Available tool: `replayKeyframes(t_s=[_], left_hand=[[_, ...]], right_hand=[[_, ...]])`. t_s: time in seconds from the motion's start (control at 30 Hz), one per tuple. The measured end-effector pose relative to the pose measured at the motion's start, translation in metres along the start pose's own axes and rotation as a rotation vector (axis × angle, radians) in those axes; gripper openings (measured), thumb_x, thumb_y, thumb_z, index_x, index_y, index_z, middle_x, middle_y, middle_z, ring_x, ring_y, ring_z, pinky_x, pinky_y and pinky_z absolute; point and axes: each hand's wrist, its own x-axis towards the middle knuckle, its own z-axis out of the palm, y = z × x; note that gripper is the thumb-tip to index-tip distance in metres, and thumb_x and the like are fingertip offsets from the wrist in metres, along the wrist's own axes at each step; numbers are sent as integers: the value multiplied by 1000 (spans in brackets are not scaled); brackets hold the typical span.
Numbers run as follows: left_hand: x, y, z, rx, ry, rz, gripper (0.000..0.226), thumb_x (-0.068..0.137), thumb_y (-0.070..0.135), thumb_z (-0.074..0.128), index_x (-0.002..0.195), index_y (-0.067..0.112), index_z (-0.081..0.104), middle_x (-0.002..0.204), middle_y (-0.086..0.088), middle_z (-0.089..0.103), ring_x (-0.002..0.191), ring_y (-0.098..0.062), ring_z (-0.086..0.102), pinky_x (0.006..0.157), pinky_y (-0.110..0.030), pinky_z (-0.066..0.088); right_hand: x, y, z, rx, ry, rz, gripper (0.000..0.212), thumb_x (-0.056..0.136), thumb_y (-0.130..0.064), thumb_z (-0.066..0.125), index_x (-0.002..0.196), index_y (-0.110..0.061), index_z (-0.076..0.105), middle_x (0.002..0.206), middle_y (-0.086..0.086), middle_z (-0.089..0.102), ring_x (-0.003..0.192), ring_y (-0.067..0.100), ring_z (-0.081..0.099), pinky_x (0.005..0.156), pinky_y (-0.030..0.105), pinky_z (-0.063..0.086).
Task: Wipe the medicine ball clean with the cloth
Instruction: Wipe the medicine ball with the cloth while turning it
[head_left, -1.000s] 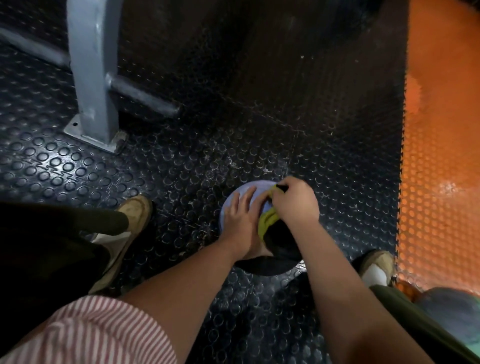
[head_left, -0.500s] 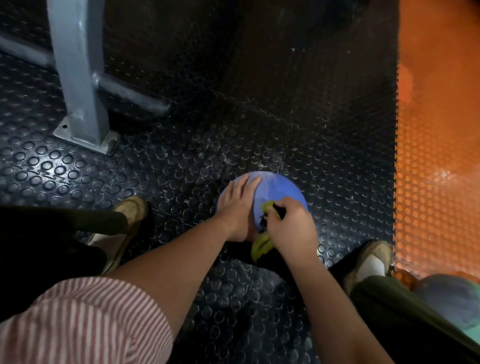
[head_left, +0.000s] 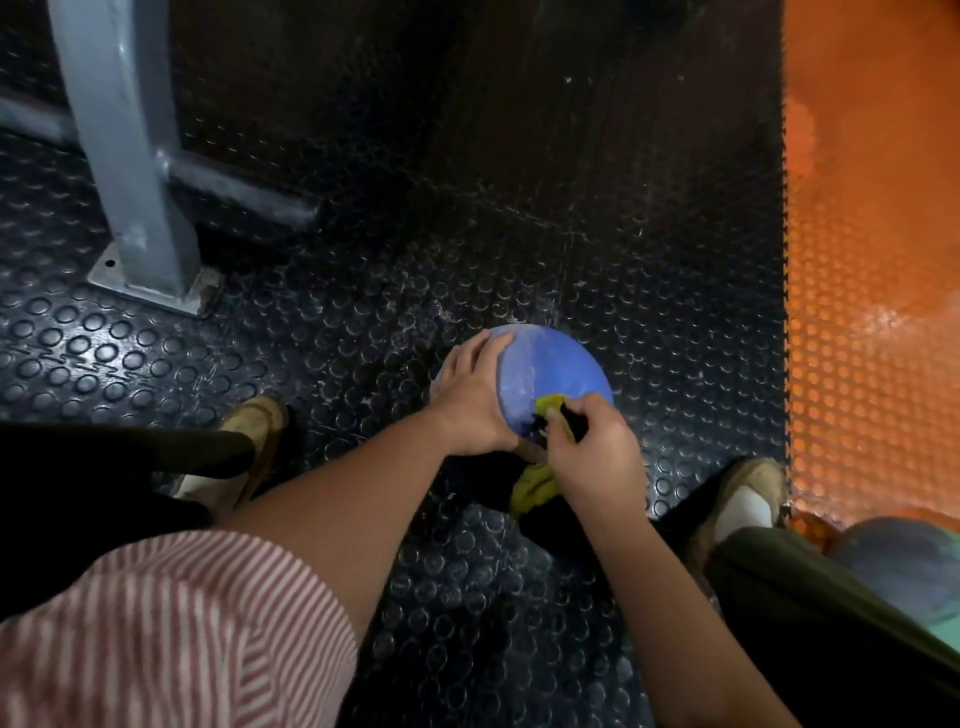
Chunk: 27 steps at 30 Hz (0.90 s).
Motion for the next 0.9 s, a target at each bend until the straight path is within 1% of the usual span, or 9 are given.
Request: replayKeyframes(t_s=[0.1, 0.2, 0.3, 0.4, 0.47, 0.53, 0.63, 0.77, 0.9], left_hand=[[-12, -3, 13, 57, 54, 13, 132, 60, 46, 87, 151, 35, -8, 158, 6, -11, 147, -24, -8, 120, -49, 8], [-33, -12, 28, 69, 79, 91, 136, 53, 56, 88, 152, 32, -2, 159, 1, -10, 147, -21, -11, 121, -48, 3], [-47, -16, 30, 67, 47, 149, 127, 54, 58, 87, 143, 43, -2, 160, 2, -11, 147, -16, -13, 120, -50, 2], [-43, -16, 17, 77, -18, 134, 132, 56, 51, 89, 150, 36, -2, 159, 6, -12, 146, -13, -12, 121, -49, 3], [-37, -14, 13, 92, -13, 142, 128, 60, 43, 89, 152, 31, 1, 158, 4, -9, 146, -15, -10, 121, -46, 5], [-31, -11, 11, 77, -14, 133, 123, 64, 37, 88, 152, 33, 3, 158, 4, -8, 147, -18, -9, 121, -44, 6], [-25, -8, 10, 56, -41, 89, 123, 65, 34, 87, 151, 38, 0, 158, 7, -11, 148, -22, -11, 121, -46, 6], [-32, -9, 15, 79, -18, 103, 126, 64, 39, 88, 152, 35, -2, 159, 3, -13, 148, -23, -11, 121, -45, 5], [-45, -9, 23, 116, -17, 82, 130, 58, 53, 88, 152, 30, 1, 158, 1, -8, 147, -21, -11, 121, -46, 4]], right_hand=[[27, -8, 0, -36, -26, 10, 16, 92, -24, 56, 97, -9, 61, 100, 6, 63, 93, 26, 58, 69, 32, 40], [64, -21, 4, -120, -140, 57, 18, 92, -25, 54, 102, -11, 61, 105, 9, 63, 93, 29, 58, 69, 30, 39], [71, -25, 7, -157, -211, 65, 20, 93, -24, 51, 105, -11, 61, 106, 11, 63, 91, 29, 58, 67, 30, 40], [38, -19, 1, -73, -130, 69, 23, 95, -27, 52, 110, -12, 61, 112, 7, 62, 97, 26, 58, 67, 26, 34], [8, -14, -2, -17, -77, 65, 24, 94, -26, 55, 112, -12, 61, 114, 3, 63, 103, 24, 58, 69, 26, 34], [-17, -10, -1, -9, -82, 57, 24, 94, -27, 55, 112, -13, 61, 115, 1, 64, 106, 22, 57, 68, 26, 33], [-23, -7, 0, -42, -121, 58, 22, 94, -28, 55, 111, -15, 60, 114, -1, 64, 104, 22, 58, 66, 26, 34], [7, -9, -3, -84, -114, 14, 21, 93, -30, 56, 104, -13, 61, 109, 1, 63, 95, 22, 58, 67, 30, 40], [30, -14, 2, -27, -85, 88, 22, 92, -29, 56, 107, -13, 61, 108, 5, 63, 92, 23, 58, 65, 26, 33]])
